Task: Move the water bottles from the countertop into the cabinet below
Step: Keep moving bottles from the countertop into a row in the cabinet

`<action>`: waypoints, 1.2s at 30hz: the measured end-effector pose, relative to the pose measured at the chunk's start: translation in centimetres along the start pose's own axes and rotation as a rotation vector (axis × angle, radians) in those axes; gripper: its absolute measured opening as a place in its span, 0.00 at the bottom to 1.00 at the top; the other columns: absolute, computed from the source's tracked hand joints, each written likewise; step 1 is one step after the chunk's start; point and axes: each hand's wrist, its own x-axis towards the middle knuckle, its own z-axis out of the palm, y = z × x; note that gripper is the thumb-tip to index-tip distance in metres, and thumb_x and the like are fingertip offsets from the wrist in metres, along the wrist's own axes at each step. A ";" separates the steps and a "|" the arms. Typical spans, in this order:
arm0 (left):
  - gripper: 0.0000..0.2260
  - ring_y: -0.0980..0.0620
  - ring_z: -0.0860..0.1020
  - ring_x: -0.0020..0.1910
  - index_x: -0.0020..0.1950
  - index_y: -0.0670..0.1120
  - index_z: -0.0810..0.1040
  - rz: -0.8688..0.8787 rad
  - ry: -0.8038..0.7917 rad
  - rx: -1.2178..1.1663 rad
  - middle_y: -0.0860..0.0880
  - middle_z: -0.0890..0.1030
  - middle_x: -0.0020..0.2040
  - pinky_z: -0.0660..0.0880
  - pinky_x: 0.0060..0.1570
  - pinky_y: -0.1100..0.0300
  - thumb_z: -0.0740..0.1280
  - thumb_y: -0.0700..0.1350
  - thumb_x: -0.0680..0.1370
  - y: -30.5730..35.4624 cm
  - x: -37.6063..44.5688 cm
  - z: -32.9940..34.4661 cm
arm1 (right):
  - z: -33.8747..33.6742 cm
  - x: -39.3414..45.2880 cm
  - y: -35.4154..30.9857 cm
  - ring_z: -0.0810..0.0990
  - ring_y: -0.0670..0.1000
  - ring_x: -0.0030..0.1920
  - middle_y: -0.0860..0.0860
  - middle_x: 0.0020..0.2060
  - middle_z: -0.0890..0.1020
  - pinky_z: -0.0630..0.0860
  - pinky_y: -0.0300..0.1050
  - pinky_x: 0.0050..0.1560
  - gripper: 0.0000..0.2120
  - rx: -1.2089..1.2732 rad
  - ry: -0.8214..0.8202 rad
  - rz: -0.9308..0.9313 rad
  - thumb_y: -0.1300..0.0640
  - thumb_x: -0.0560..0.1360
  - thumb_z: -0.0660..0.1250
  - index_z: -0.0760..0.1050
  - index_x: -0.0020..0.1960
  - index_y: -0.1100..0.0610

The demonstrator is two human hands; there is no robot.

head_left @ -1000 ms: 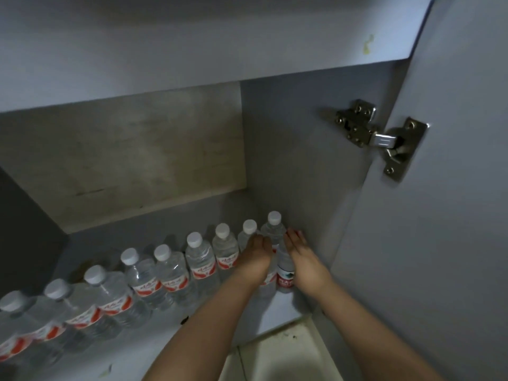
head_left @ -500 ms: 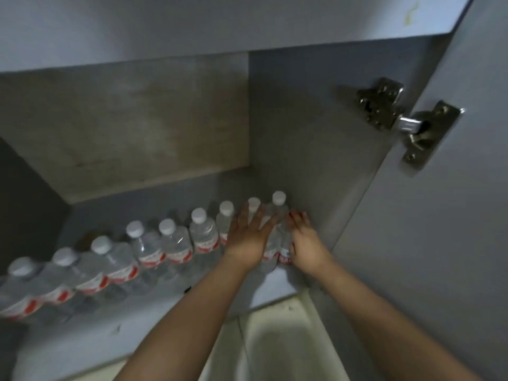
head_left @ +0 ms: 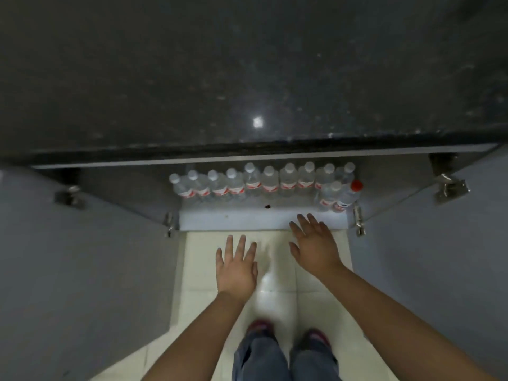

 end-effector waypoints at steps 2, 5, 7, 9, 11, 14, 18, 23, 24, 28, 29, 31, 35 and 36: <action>0.22 0.45 0.41 0.77 0.75 0.54 0.51 -0.064 0.001 -0.050 0.52 0.48 0.78 0.44 0.75 0.47 0.48 0.51 0.81 -1.4 -4.3 -2.1 | -1.7 -2.2 -3.1 0.49 0.55 0.77 0.54 0.77 0.52 0.49 0.53 0.76 0.26 -0.031 -0.047 -0.049 0.49 0.80 0.52 0.54 0.75 0.56; 0.21 0.47 0.42 0.77 0.75 0.55 0.52 -0.167 0.048 -0.106 0.52 0.50 0.78 0.45 0.75 0.47 0.48 0.52 0.81 -3.5 -10.3 -6.0 | -5.1 -5.4 -8.4 0.49 0.55 0.77 0.54 0.77 0.52 0.50 0.53 0.76 0.25 -0.045 -0.083 -0.123 0.49 0.80 0.52 0.55 0.75 0.56; 0.21 0.47 0.43 0.77 0.75 0.55 0.53 -0.254 0.102 -0.158 0.53 0.51 0.78 0.45 0.75 0.48 0.48 0.53 0.81 -4.9 -14.0 -8.7 | -7.4 -7.1 -12.3 0.49 0.55 0.77 0.54 0.77 0.52 0.51 0.54 0.76 0.24 -0.061 -0.084 -0.188 0.50 0.80 0.52 0.55 0.74 0.56; 0.21 0.47 0.43 0.77 0.74 0.55 0.53 -0.336 0.154 -0.190 0.53 0.52 0.78 0.46 0.75 0.48 0.48 0.53 0.81 -6.6 -17.0 -11.1 | -9.7 -8.2 -16.4 0.49 0.55 0.77 0.54 0.77 0.53 0.52 0.54 0.76 0.24 -0.068 -0.066 -0.256 0.52 0.80 0.53 0.55 0.74 0.56; 0.21 0.47 0.44 0.77 0.74 0.55 0.54 -0.415 0.215 -0.220 0.53 0.52 0.78 0.46 0.75 0.48 0.48 0.53 0.81 -8.7 -19.6 -13.4 | -11.8 -9.0 -20.5 0.50 0.55 0.77 0.54 0.77 0.54 0.52 0.53 0.76 0.24 -0.062 -0.026 -0.338 0.53 0.80 0.53 0.56 0.74 0.56; 0.21 0.47 0.44 0.77 0.74 0.55 0.54 -0.530 0.322 -0.275 0.53 0.52 0.78 0.46 0.75 0.47 0.49 0.52 0.81 -12.5 -22.9 -16.4 | -14.7 -9.2 -26.9 0.52 0.55 0.76 0.54 0.76 0.55 0.55 0.53 0.75 0.23 -0.078 0.031 -0.446 0.53 0.79 0.55 0.58 0.73 0.57; 0.21 0.47 0.45 0.77 0.74 0.55 0.56 -0.578 0.452 -0.301 0.53 0.54 0.77 0.47 0.75 0.47 0.50 0.52 0.81 -17.1 -25.2 -20.1 | -18.0 -8.1 -33.7 0.54 0.53 0.76 0.54 0.76 0.57 0.58 0.51 0.73 0.23 -0.097 0.141 -0.520 0.53 0.78 0.56 0.61 0.72 0.57; 0.21 0.46 0.45 0.77 0.74 0.56 0.56 -0.618 0.578 -0.275 0.53 0.54 0.77 0.48 0.74 0.47 0.52 0.52 0.80 -25.8 -26.2 -24.9 | -23.2 -4.7 -40.7 0.57 0.53 0.75 0.53 0.75 0.61 0.61 0.50 0.72 0.21 -0.102 0.285 -0.517 0.53 0.78 0.57 0.65 0.70 0.57; 0.21 0.46 0.45 0.77 0.74 0.56 0.56 -0.621 0.586 -0.271 0.53 0.54 0.77 0.48 0.74 0.46 0.52 0.52 0.80 -27.4 -26.0 -25.8 | -24.2 -3.7 -41.5 0.57 0.53 0.75 0.53 0.74 0.62 0.61 0.50 0.72 0.21 -0.112 0.304 -0.505 0.52 0.78 0.58 0.65 0.70 0.57; 0.21 0.46 0.45 0.77 0.74 0.55 0.56 -0.651 0.637 -0.268 0.53 0.53 0.77 0.48 0.75 0.47 0.51 0.52 0.81 -33.1 -23.7 -29.5 | -28.0 1.0 -44.3 0.61 0.55 0.73 0.54 0.72 0.66 0.63 0.51 0.71 0.21 -0.199 0.359 -0.485 0.52 0.78 0.58 0.67 0.68 0.57; 0.21 0.46 0.45 0.77 0.74 0.55 0.56 -0.661 0.640 -0.270 0.53 0.53 0.78 0.48 0.75 0.47 0.51 0.52 0.81 -34.5 -22.9 -30.4 | -28.8 2.4 -45.2 0.62 0.56 0.72 0.55 0.71 0.68 0.65 0.51 0.70 0.20 -0.219 0.369 -0.489 0.52 0.78 0.59 0.67 0.68 0.57; 0.21 0.47 0.45 0.77 0.74 0.55 0.56 -0.685 0.652 -0.259 0.53 0.53 0.78 0.48 0.75 0.48 0.51 0.52 0.81 -37.5 -21.0 -32.0 | -30.3 5.7 -47.7 0.65 0.56 0.70 0.54 0.68 0.70 0.67 0.51 0.67 0.19 -0.256 0.383 -0.508 0.51 0.78 0.59 0.69 0.67 0.57; 0.21 0.46 0.47 0.77 0.73 0.55 0.58 -0.787 0.679 -0.256 0.53 0.56 0.77 0.51 0.74 0.47 0.53 0.52 0.80 -43.2 -17.7 -35.0 | -32.5 12.9 -53.9 0.67 0.56 0.69 0.54 0.67 0.71 0.68 0.51 0.66 0.19 -0.273 0.350 -0.574 0.51 0.78 0.59 0.69 0.66 0.57; 0.21 0.46 0.47 0.77 0.73 0.55 0.58 -0.810 0.679 -0.249 0.53 0.56 0.77 0.52 0.74 0.47 0.54 0.52 0.80 -44.5 -17.2 -35.7 | -32.7 14.3 -55.3 0.67 0.56 0.69 0.55 0.67 0.72 0.68 0.51 0.66 0.19 -0.276 0.347 -0.591 0.51 0.77 0.59 0.69 0.66 0.57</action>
